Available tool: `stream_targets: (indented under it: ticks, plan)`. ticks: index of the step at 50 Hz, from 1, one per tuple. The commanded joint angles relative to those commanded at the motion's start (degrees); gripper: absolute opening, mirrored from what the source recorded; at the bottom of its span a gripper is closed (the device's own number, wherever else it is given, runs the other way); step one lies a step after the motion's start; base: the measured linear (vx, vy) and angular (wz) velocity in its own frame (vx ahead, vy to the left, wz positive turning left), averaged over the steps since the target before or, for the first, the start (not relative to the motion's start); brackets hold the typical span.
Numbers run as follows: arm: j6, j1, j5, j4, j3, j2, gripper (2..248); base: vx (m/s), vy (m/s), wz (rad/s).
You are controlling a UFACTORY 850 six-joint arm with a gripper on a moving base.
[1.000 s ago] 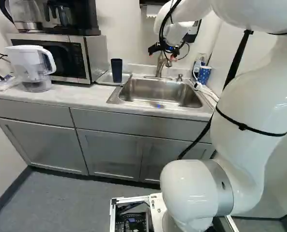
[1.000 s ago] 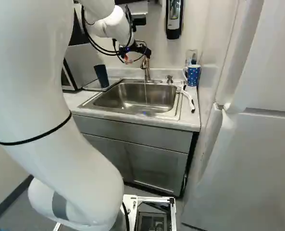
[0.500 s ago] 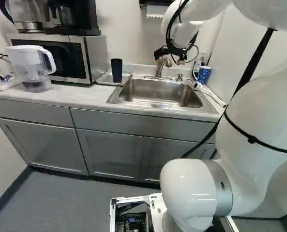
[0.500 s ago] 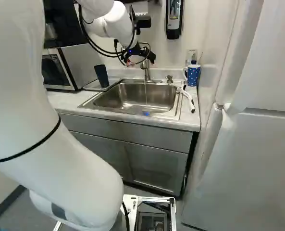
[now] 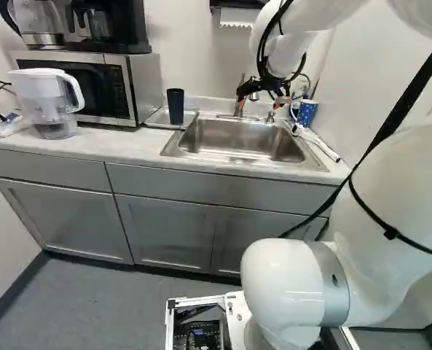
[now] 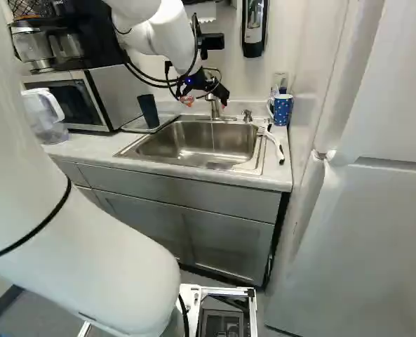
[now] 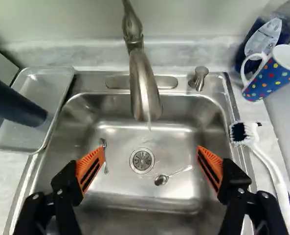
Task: Rinse the cup and place it in the tray
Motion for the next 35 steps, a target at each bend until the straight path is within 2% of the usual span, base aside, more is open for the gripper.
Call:
stream_targets:
  ticks: [7, 16, 35]
  plan:
    - [0.0, 0.0, -2.3, 0.0, 0.0, 0.0, 247, 0.000, 0.000, 0.000]
    - [0.0, 0.0, -2.0, 0.0, -0.1, -0.1, 247, 0.000, 0.000, 0.000]
    - [0.0, 0.3, 7.5, 1.5, -2.5, -2.7, 247, 0.000, 0.000, 0.000]
